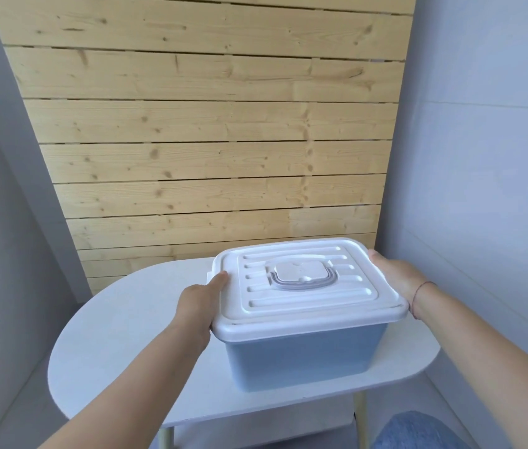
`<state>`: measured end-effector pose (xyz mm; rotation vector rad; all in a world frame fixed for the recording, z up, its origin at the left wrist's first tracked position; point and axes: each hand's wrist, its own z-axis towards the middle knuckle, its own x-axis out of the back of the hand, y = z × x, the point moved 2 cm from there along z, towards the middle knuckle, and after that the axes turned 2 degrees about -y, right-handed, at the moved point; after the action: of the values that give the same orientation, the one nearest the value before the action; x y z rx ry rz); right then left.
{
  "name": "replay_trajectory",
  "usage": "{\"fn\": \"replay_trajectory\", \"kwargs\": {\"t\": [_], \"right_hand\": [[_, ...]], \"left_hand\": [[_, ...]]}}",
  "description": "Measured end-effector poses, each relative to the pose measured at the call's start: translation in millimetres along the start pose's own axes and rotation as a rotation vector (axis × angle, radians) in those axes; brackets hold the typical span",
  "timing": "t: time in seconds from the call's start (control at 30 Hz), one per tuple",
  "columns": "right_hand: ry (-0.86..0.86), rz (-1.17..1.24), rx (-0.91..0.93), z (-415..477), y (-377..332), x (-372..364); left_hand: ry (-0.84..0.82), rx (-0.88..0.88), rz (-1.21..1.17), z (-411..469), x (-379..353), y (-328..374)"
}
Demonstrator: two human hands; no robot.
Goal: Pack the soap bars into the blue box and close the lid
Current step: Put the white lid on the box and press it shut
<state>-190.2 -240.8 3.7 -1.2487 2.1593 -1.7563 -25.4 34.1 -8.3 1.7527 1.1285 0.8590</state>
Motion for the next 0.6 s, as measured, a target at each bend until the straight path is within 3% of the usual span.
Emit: {"fn": "replay_trajectory", "kwargs": {"t": [0.17,0.23,0.33,0.43,0.6], "right_hand": [[-0.289,0.152,-0.353,23,18,-2],[-0.391,0.198,-0.349,25,22,1],[-0.377,0.249,-0.362,27,25,7],[-0.349,0.261,-0.375,38,29,13],[-0.35,0.194,-0.256,17,12,12]], "left_hand": [[-0.027,0.086,0.042,2,5,-3],[-0.129,0.218,0.01,-2,6,-4],[-0.258,0.293,-0.094,-1,11,-2],[-0.274,0.326,-0.176,5,18,3],[-0.236,0.171,-0.049,5,17,15]]}}
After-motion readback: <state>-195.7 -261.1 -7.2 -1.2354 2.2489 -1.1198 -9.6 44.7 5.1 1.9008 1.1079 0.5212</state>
